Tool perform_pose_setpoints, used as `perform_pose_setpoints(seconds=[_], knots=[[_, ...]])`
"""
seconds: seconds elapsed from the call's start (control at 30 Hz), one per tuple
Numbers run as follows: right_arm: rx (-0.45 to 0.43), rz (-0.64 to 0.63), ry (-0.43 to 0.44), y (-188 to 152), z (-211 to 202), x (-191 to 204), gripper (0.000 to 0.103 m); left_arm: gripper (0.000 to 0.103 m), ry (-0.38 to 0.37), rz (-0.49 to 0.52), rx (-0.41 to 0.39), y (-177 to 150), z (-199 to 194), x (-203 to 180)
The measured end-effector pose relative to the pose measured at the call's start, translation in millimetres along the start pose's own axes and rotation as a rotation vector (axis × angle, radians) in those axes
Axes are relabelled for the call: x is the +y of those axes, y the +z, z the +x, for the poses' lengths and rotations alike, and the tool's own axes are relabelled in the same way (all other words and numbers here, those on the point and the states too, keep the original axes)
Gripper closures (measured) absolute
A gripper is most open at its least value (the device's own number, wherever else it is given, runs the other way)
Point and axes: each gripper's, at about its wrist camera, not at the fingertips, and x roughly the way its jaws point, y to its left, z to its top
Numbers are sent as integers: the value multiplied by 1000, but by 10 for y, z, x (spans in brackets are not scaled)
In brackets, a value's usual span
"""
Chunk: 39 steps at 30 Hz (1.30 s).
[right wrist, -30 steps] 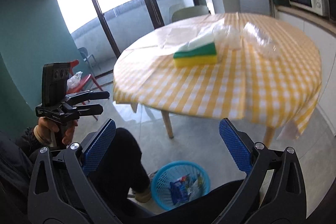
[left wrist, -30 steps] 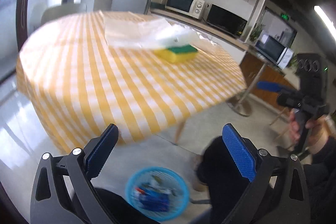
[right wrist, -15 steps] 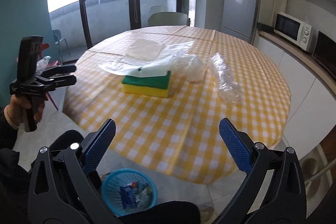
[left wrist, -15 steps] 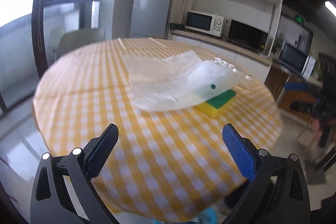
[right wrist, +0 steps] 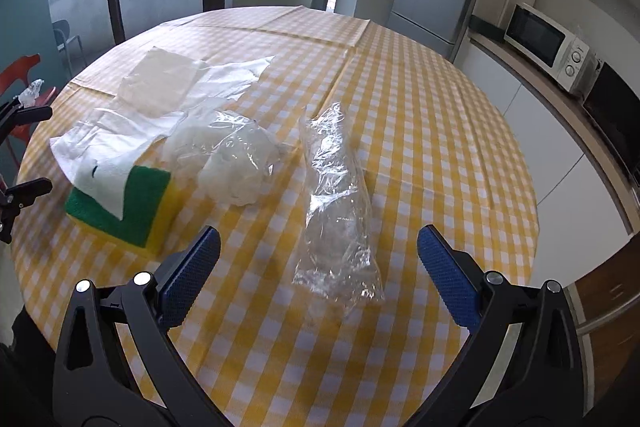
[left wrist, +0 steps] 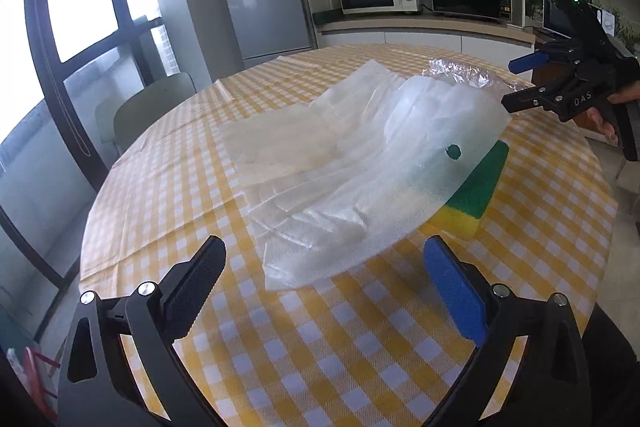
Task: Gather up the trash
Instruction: 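Grasp the white paper towel with the left tool while the right tool grasps the clear plastic bottle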
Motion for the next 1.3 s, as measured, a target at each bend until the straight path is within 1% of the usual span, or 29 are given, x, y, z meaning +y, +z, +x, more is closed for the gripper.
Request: perform_pose_setpoints(seconds=[0.03,0.07,0.13,0.17,0.23,0.27,0.3,0.33,0.4,0.43,0.47,0.5,0.53,0.6,0.67,0.77,0.8,0.83,0.87,0.9,0.93,0.97,1.0,1.03,1.07,1.13,1.23,1.3], knots=[[3,13,23,3,34,-1,9,14,-22,-3,16,11,43,5],[9,25,34,13,74,-14,9,24,-25,-4,22,24,73,7],[8,23,30,29,134,-14,9,27,-16,15,37,31,111,-7],[12,24,35,32,160,-20,9,34,-15,21,43,34,131,-15],[20,37,51,36,197,-45,9,40,-24,12,35,35,127,-14],[22,50,69,37,212,-61,14,46,-33,9,28,35,116,-19],[26,66,81,48,223,-75,23,49,-22,16,16,41,100,-29],[41,83,90,48,244,-99,25,51,1,28,2,63,93,-51],[55,87,83,41,267,-122,27,51,45,54,-22,78,59,-82],[54,84,85,34,267,-120,30,45,55,66,-30,96,49,-104],[57,83,89,34,269,-121,36,31,77,90,-44,105,29,-137],[67,84,95,31,277,-109,39,26,114,117,-68,101,-6,-175],[73,80,98,27,278,-97,42,23,139,151,-86,102,-36,-218],[82,62,112,6,274,-64,56,21,180,203,-90,131,-31,-284],[84,54,122,-18,251,-26,60,11,206,244,-72,157,13,-357],[71,76,138,-54,185,-11,64,11,233,309,-86,182,25,-470],[65,78,127,-83,143,-13,64,12,211,313,-74,193,44,-485],[59,81,120,-87,107,-15,64,27,175,295,-52,206,71,-474],[48,89,122,-103,59,-16,64,58,145,276,-23,214,105,-459],[37,100,120,-119,16,-27,64,75,140,256,23,224,170,-440],[28,111,121,-140,-38,-34,64,103,184,261,40,212,208,-445],[22,115,120,-151,-85,-42,64,102,214,274,33,192,193,-447],[7,119,111,-182,-158,-51,64,102,214,271,21,190,153,-452],[-5,118,104,-213,-216,-56,64,102,188,248,7,198,85,-443],[-12,116,104,-247,-275,-57,64,102,187,235,-10,209,27,-441],[-16,121,93,-286,-355,-72,64,102,226,226,-44,214,-93,-425],[-43,137,112,-357,-525,-99,65,103,223,177,-102,208,-338,-366],[-59,138,118,-407,-648,-82,65,103,201,137,-129,209,-517,-321]])
